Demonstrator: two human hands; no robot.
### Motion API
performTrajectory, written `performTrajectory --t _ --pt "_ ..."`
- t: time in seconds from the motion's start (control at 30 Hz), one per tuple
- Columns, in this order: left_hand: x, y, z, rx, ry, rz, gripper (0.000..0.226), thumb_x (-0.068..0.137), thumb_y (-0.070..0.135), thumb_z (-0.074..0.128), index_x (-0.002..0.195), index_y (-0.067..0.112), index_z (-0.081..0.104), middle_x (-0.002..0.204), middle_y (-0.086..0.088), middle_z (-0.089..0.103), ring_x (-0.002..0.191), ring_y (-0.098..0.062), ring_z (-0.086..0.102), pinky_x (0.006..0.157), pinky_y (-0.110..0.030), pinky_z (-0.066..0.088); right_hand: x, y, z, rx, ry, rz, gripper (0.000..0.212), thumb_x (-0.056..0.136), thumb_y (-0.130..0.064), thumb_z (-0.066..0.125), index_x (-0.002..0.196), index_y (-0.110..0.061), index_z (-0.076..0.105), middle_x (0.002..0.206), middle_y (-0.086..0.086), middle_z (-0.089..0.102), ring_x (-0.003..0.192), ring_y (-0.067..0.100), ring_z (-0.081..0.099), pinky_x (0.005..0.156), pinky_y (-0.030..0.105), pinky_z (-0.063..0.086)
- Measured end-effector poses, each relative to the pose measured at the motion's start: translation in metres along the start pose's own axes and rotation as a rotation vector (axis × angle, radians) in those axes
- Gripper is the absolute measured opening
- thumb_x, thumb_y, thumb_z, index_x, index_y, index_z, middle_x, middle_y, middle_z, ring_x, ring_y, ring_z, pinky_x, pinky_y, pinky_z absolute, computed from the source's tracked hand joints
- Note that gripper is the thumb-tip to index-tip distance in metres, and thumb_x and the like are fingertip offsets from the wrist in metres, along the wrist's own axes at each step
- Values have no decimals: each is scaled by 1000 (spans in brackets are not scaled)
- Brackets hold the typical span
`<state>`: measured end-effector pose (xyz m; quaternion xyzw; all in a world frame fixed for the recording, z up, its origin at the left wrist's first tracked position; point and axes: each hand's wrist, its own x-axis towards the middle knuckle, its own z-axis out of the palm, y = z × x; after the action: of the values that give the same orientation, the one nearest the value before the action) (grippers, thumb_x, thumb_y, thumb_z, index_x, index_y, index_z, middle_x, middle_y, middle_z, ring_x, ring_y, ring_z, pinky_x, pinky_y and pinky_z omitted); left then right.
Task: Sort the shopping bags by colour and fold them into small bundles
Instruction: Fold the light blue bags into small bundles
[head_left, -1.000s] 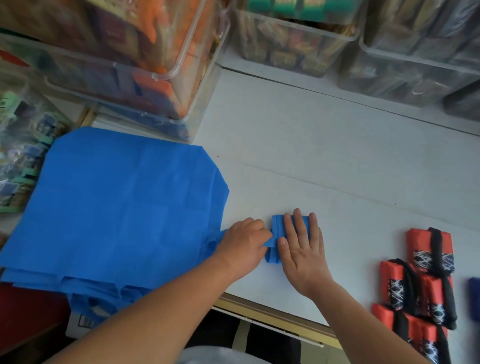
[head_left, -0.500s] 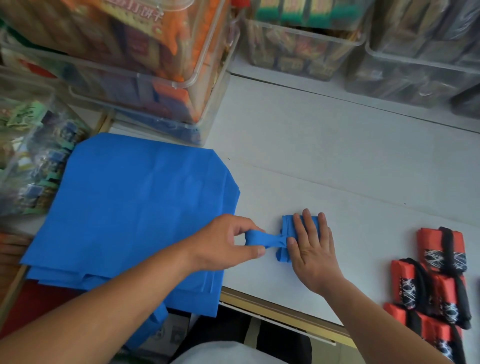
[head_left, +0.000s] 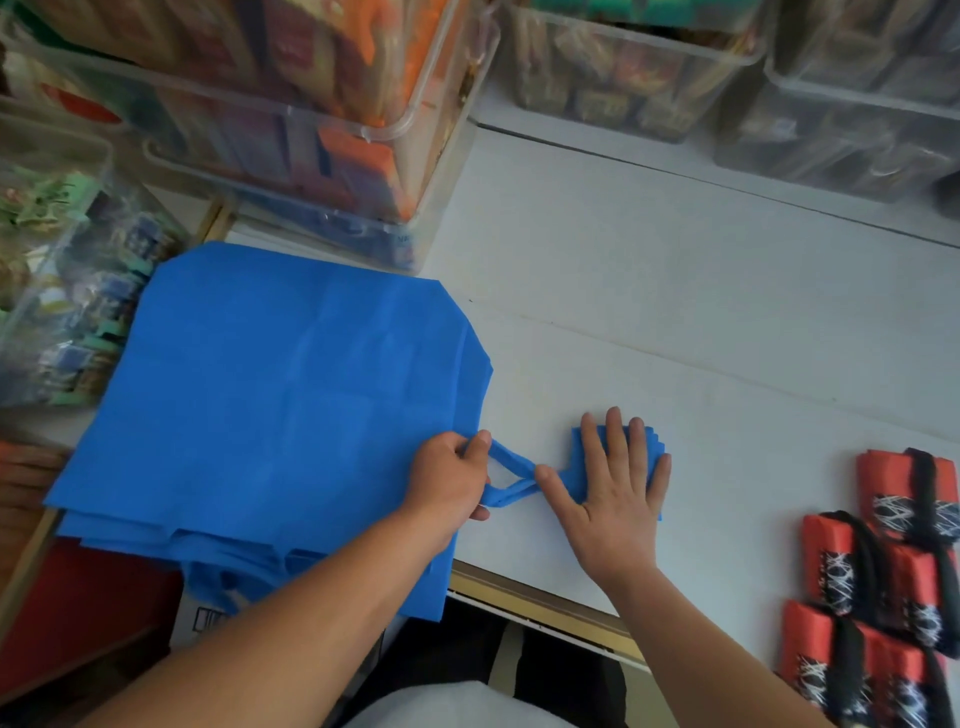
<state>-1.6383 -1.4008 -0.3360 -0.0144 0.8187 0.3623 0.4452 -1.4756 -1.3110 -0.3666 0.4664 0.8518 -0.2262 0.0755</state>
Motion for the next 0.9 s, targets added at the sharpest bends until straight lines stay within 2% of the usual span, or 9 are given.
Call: performTrajectory --t 0.2,0.3,0.37,0.47,0.53,0.57,0.63,0.73,0.9 --pt "9 -1 8 66 42 133 19 94 29 68 87 11 66 80 -8 69 60 -21 67 58 -47 62 25 18 -2 -109 107 17 91 85 -83 32 160 -34 18 170 -2 8 157 23 -7 123 53 -6" --pt "12 4 6 289 80 361 15 87 26 74 93 18 62 97 2 64 81 -16 63 80 -37 57 38 36 -12 -108 115 3 89 84 -79 35 159 -32 23 169 -1 9 157 23 -6 123 54 -5" --pt "6 9 2 381 72 609 20 86 25 75 98 22 59 104 8 55 85 -10 56 77 -26 50 43 43 -17 -111 109 6 88 86 -78 39 159 -32 22 170 -1 8 157 22 -8 123 53 -8" --pt "-10 17 0 661 -72 1251 8 90 15 66 90 18 59 95 6 53 83 -15 52 67 -28 43 45 45 -20 -113 117 7 88 87 -76 43 159 -31 23 170 -1 8 157 22 -8 122 54 -8" --pt "-5 11 3 916 -188 1528 3 92 15 61 91 14 64 98 1 58 92 -21 55 80 -32 45 45 44 -20 -120 106 8 90 85 -78 38 160 -31 21 170 0 7 157 23 -9 123 54 -8" --pt "3 7 5 1004 -213 1548 11 93 19 58 98 13 66 106 0 61 101 -22 57 91 -34 45 45 44 -21 -120 98 4 91 84 -79 36 160 -31 20 170 -1 6 156 22 -11 122 55 -9" --pt "23 2 5 1045 -275 1402 28 94 30 55 115 14 66 122 2 60 116 -21 55 103 -37 45 44 46 -25 -89 62 -8 95 82 -81 32 161 -32 15 171 -3 0 155 18 -18 122 52 -14" --pt "39 7 1 967 -403 1164 41 96 37 59 132 19 61 134 9 55 124 -15 51 93 -41 53 45 45 -32 -17 4 2 96 82 -88 29 161 -37 10 170 -8 -6 153 12 -25 120 47 -21" --pt "52 12 1 907 -440 1087 53 84 36 76 133 23 63 131 13 50 118 -10 47 99 -29 46 45 35 -25 -55 83 81 79 91 -83 25 157 -39 21 169 -8 4 155 14 -17 123 52 -13"
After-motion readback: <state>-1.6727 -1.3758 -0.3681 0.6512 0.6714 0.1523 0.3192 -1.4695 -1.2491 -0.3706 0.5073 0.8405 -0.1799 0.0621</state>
